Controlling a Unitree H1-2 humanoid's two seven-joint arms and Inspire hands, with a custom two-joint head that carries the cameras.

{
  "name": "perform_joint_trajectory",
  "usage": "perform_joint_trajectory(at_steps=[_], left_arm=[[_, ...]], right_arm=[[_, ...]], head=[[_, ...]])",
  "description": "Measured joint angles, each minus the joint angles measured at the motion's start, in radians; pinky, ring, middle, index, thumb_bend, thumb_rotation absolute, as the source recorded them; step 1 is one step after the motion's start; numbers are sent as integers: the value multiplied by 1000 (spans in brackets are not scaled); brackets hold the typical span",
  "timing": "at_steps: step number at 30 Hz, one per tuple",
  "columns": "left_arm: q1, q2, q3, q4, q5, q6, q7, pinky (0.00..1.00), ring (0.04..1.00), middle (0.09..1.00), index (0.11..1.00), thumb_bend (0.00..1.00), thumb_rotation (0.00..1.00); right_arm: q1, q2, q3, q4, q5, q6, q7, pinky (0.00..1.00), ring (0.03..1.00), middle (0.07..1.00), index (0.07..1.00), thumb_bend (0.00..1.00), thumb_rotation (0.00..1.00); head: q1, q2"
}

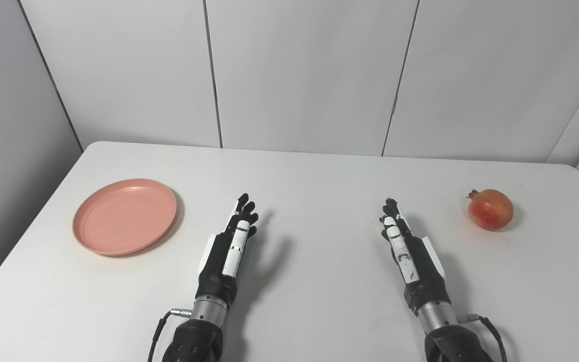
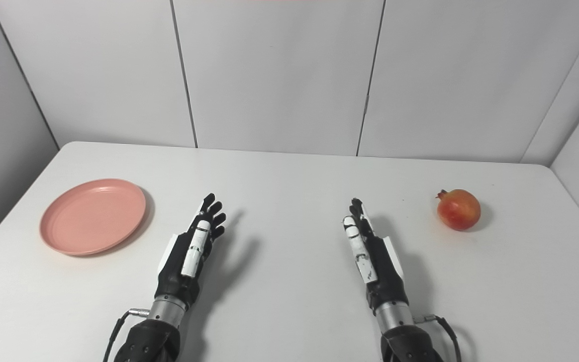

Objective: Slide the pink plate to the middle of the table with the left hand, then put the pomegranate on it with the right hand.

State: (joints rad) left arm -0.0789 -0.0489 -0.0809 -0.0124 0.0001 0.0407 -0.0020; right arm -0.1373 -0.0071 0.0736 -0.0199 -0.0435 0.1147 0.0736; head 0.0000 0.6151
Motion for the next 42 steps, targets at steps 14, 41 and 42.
perform_joint_trajectory(at_steps=[14,41,42], left_arm=[[0,0,0,0,0,0,0,948,951,978,970,393,1000],[-3,-45,-12,54,47,-43,30,930,944,962,956,386,1000],[-4,-46,-13,57,53,-44,32,930,944,962,956,384,1000]], right_arm=[[0,1,0,-5,0,0,-1,983,986,992,994,207,1000],[8,-28,-29,-12,71,-9,29,1000,999,1000,1000,159,1000],[9,-34,-30,-12,74,-13,32,1000,1000,1000,1000,155,1000]], head=[[5,0],[247,-84],[247,-84]])
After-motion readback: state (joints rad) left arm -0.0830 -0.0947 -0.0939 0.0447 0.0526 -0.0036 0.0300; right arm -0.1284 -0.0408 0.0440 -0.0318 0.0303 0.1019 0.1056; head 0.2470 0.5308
